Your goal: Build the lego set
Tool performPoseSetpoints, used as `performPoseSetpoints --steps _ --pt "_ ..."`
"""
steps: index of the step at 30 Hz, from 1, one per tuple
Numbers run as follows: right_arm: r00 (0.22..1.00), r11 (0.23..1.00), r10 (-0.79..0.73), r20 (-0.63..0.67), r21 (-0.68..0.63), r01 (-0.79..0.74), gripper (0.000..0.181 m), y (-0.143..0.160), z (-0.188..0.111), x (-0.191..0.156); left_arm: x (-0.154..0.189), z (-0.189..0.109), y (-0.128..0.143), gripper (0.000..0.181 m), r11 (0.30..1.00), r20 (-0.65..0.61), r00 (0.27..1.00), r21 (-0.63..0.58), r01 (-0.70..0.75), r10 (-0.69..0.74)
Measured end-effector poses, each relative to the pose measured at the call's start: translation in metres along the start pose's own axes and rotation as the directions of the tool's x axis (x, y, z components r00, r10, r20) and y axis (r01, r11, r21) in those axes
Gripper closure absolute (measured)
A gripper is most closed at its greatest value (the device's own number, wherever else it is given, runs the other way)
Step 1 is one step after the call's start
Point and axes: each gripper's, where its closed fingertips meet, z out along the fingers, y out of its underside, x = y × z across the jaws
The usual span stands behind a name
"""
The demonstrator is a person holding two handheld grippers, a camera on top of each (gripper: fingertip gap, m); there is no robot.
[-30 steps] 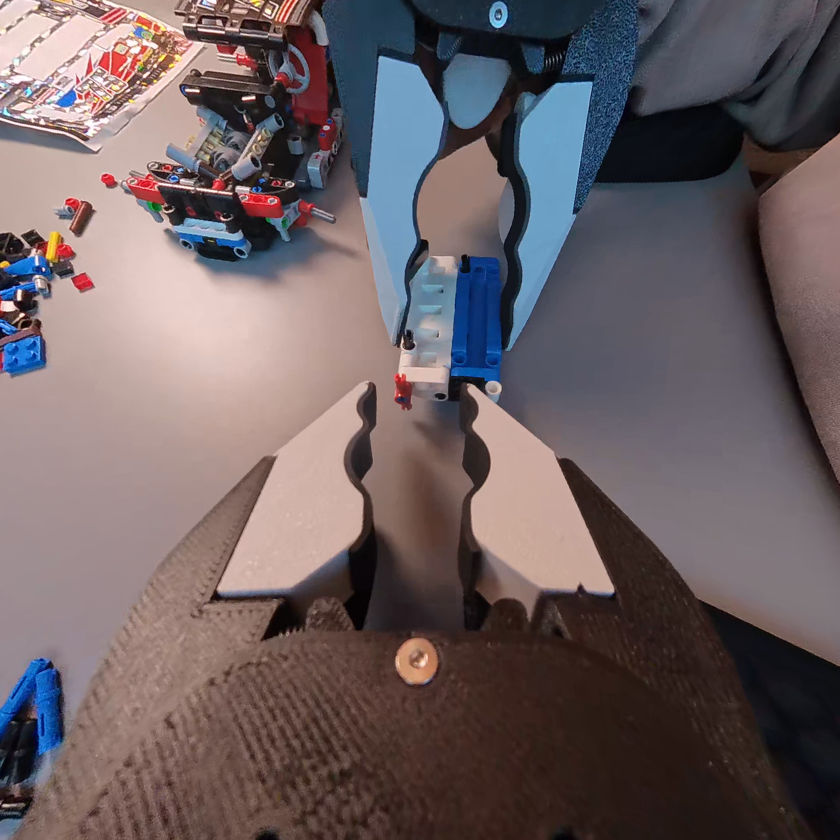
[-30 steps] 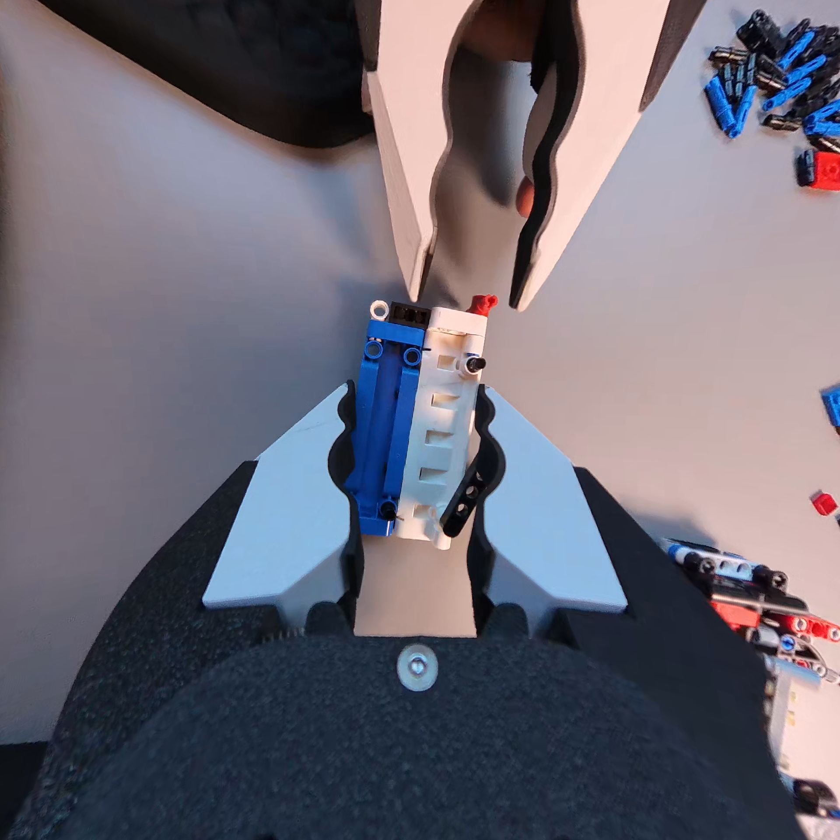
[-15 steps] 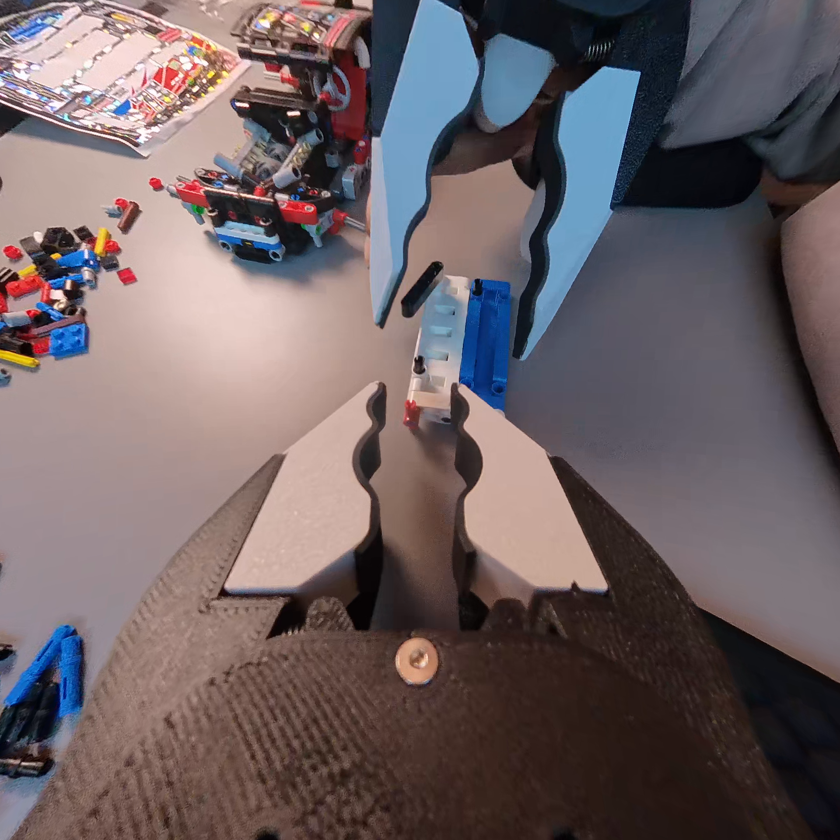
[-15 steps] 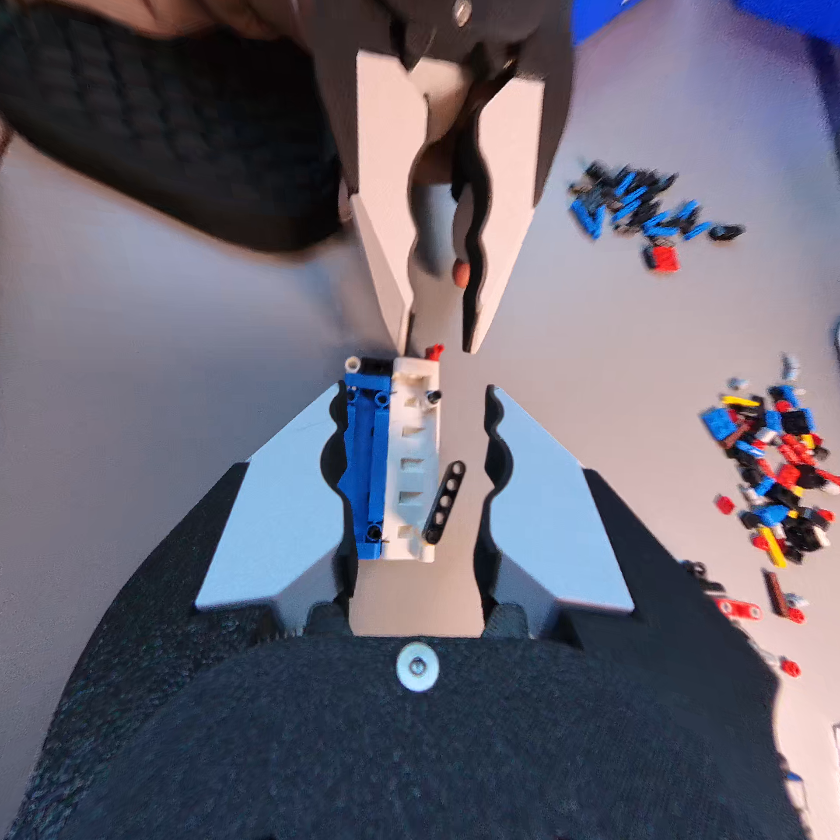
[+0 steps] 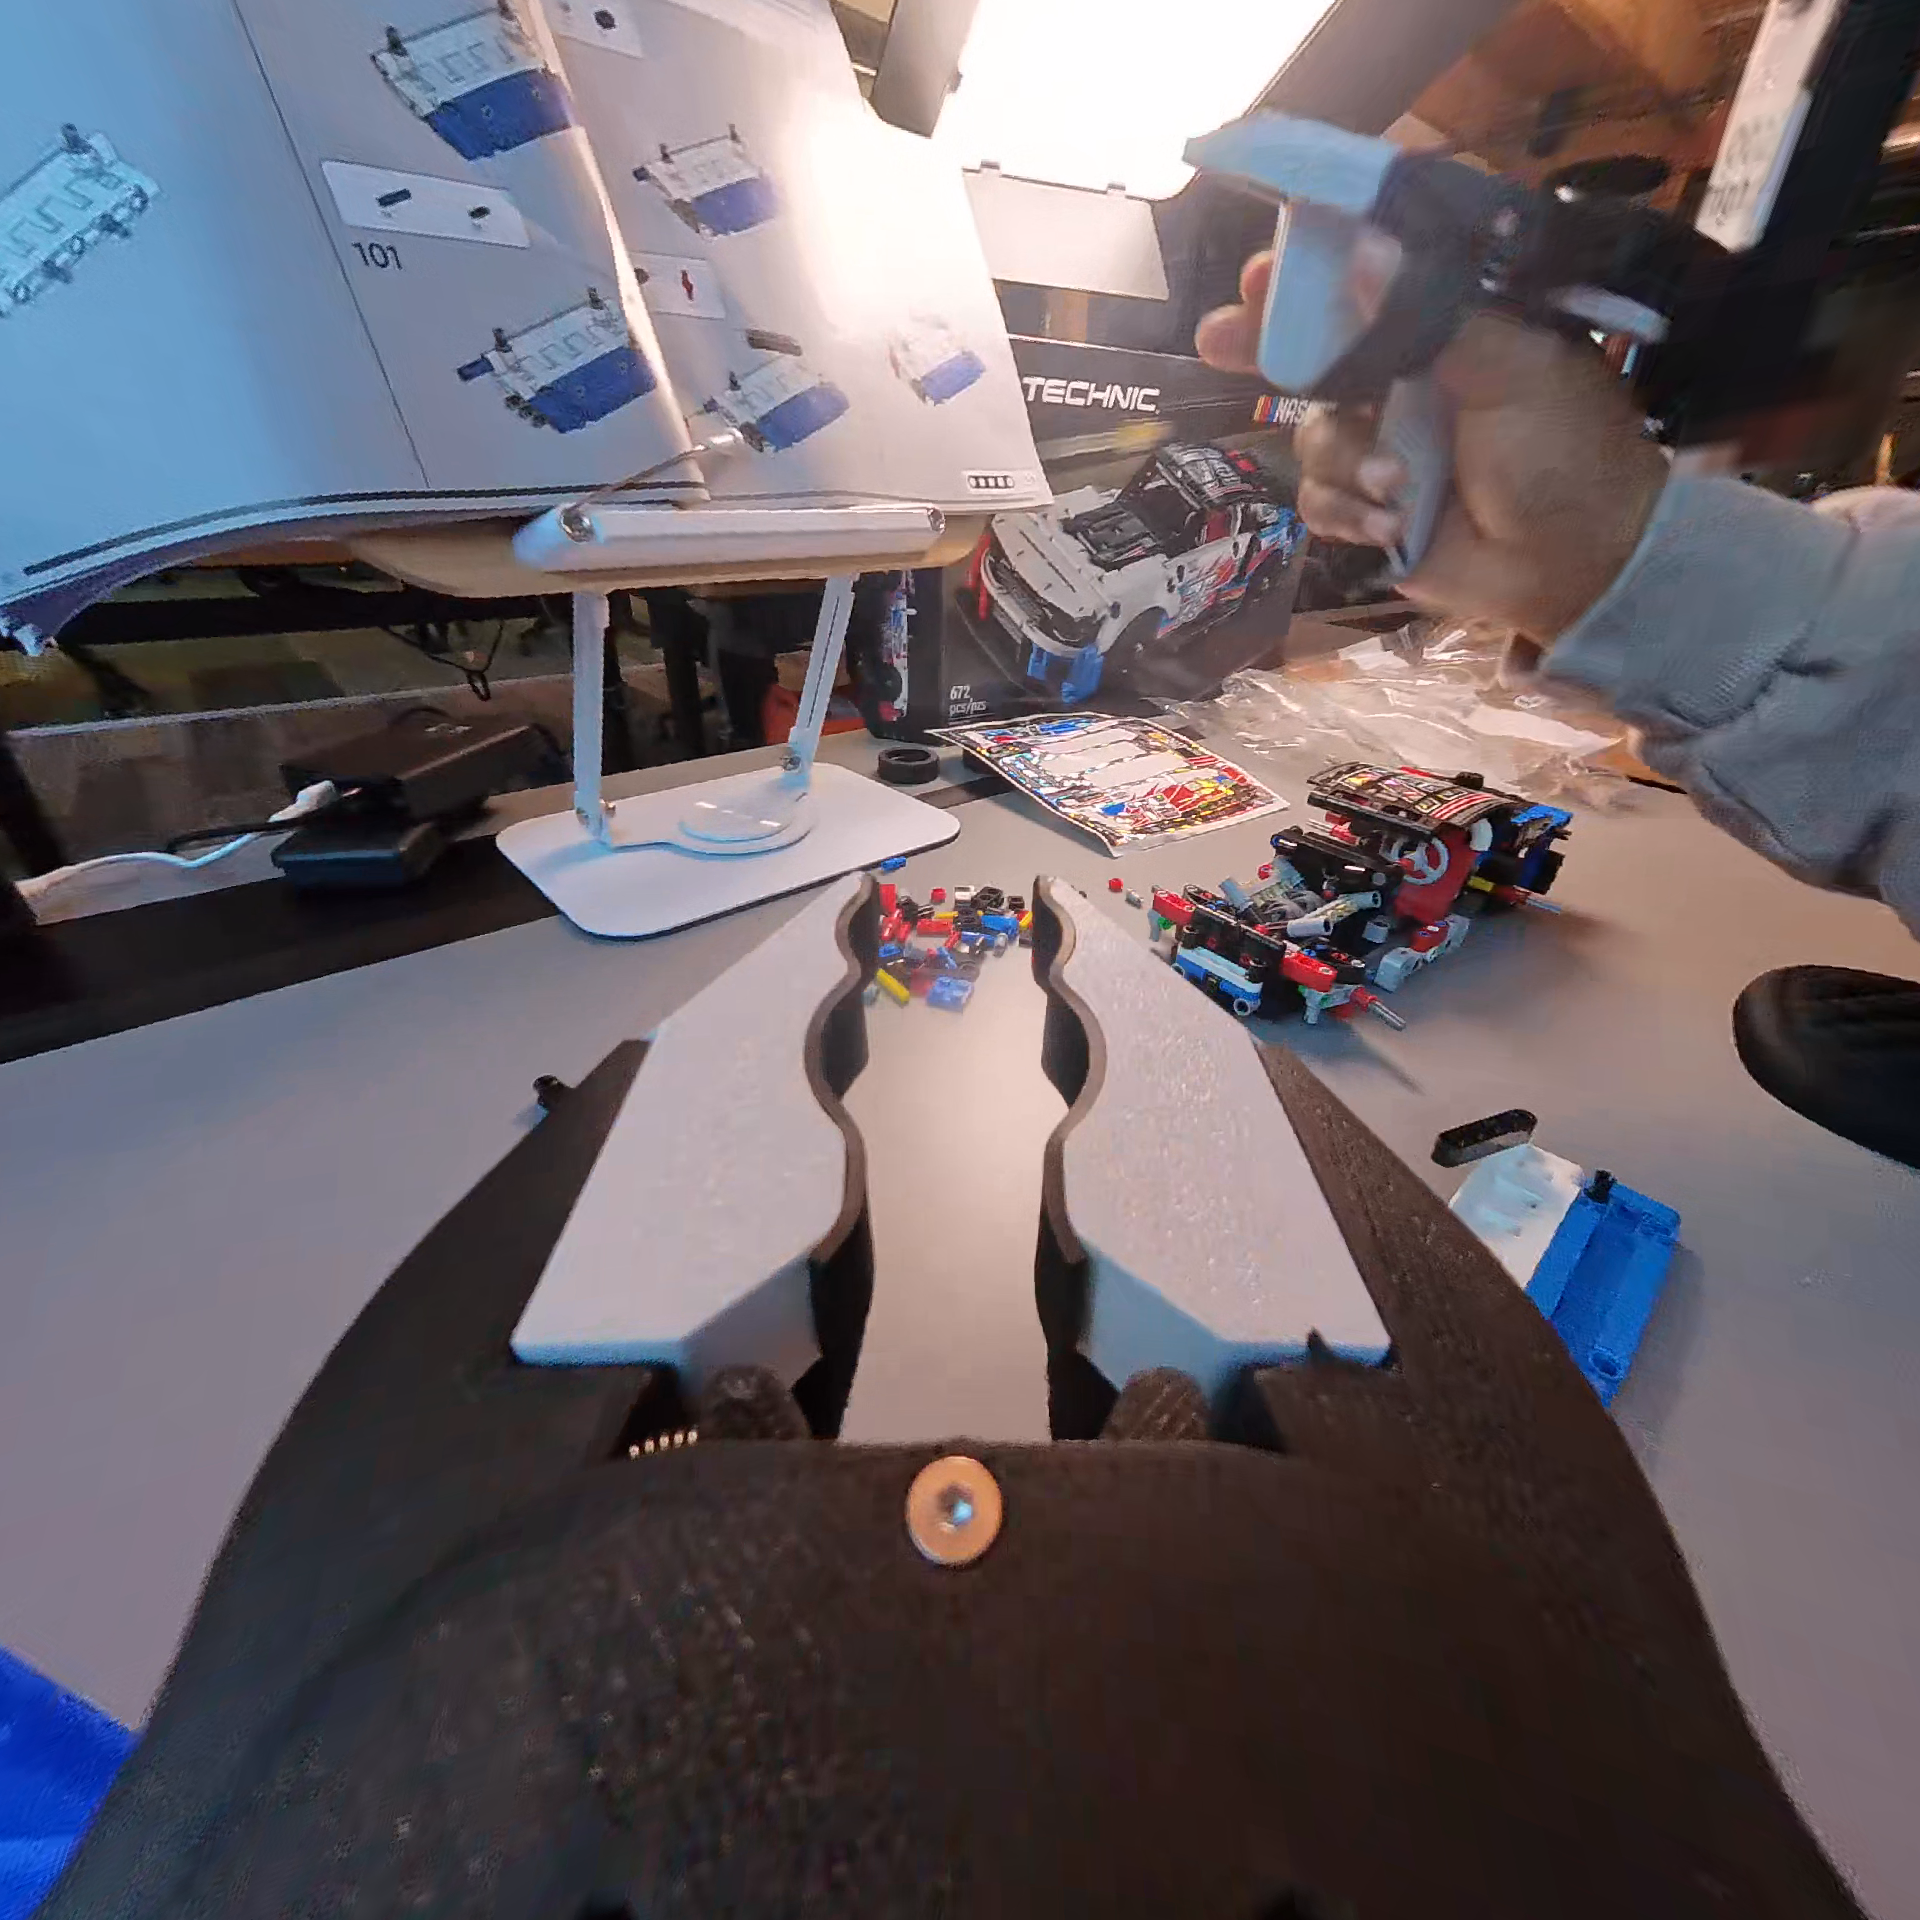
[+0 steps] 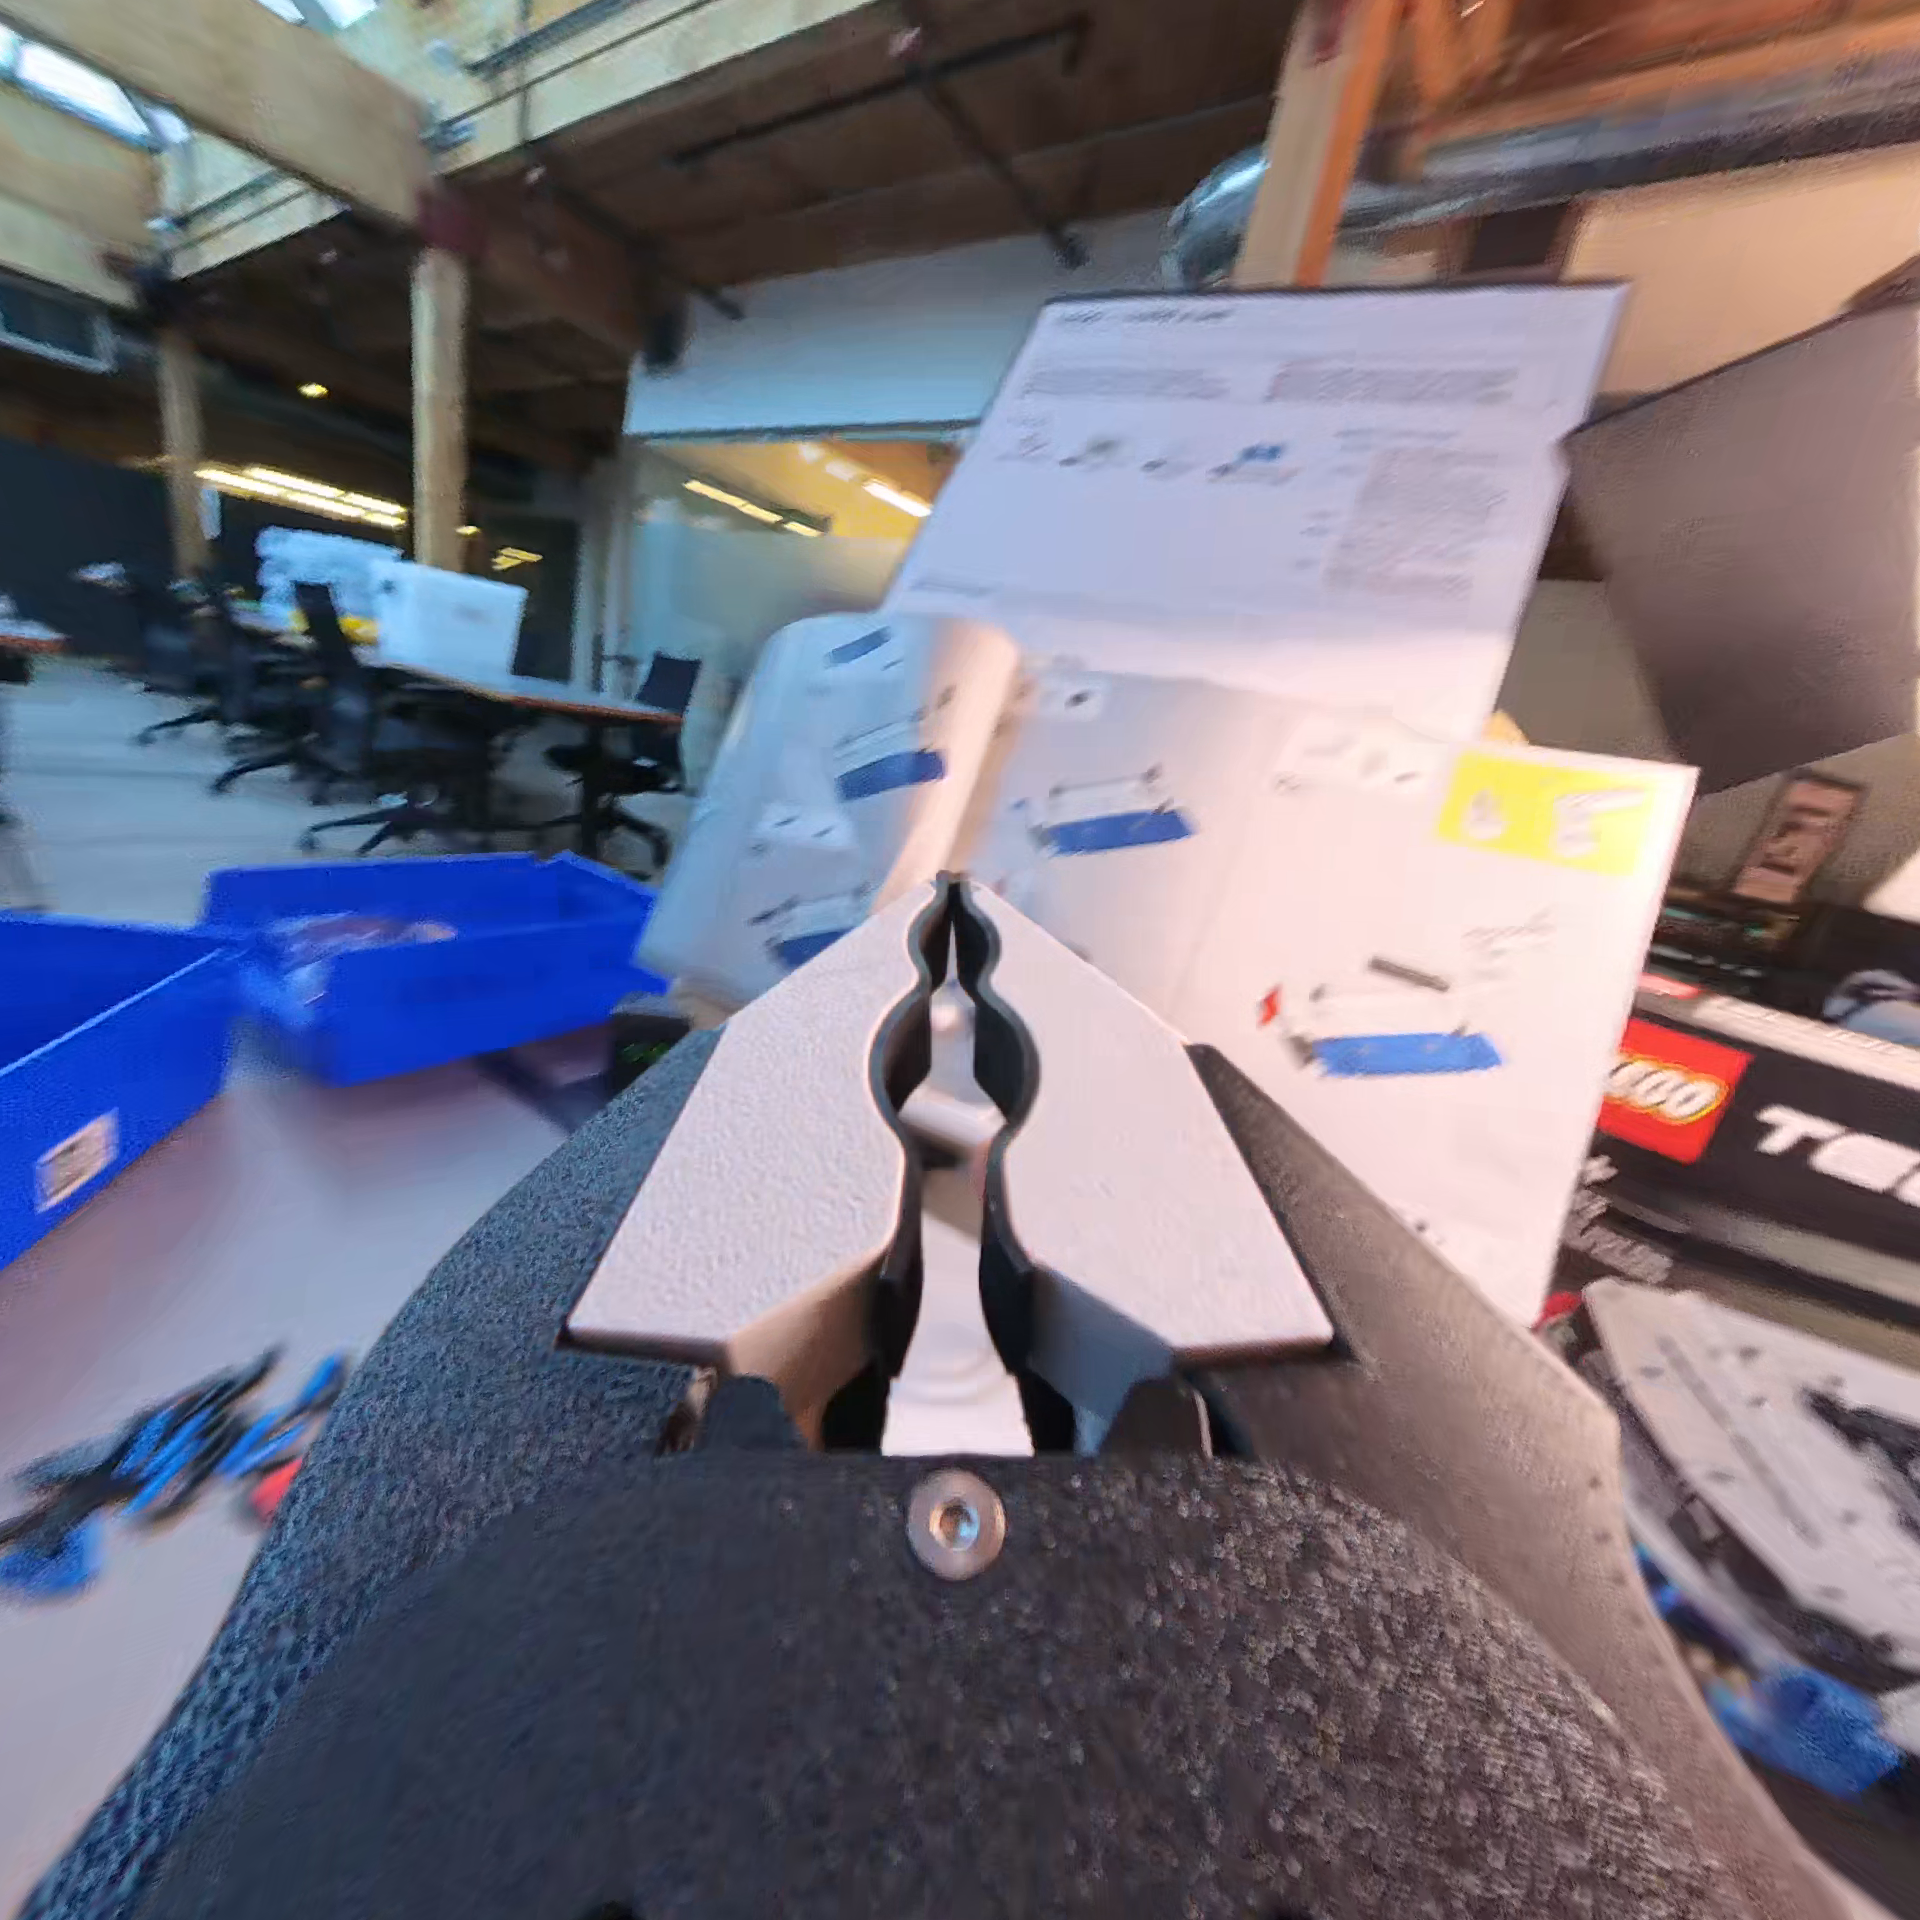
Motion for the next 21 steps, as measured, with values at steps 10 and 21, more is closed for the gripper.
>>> performPoseSetpoints --steps 10,21 --pt "0.973 0.989 -0.073 -0.219 -0.143 0.042 0.181 0.017 0.14 0.134 0.016 0.006 0.016 0.157 0.991 -0.029 0.993 -0.066 -0.117 0.115" --pt "0.972 0.981 -0.118 -0.202 -0.177 0.082 0.181 0.04 0.158 0.146 0.028 0.008 0.019 0.159 0.984 -0.085 0.984 -0.072 -0.163 0.157"
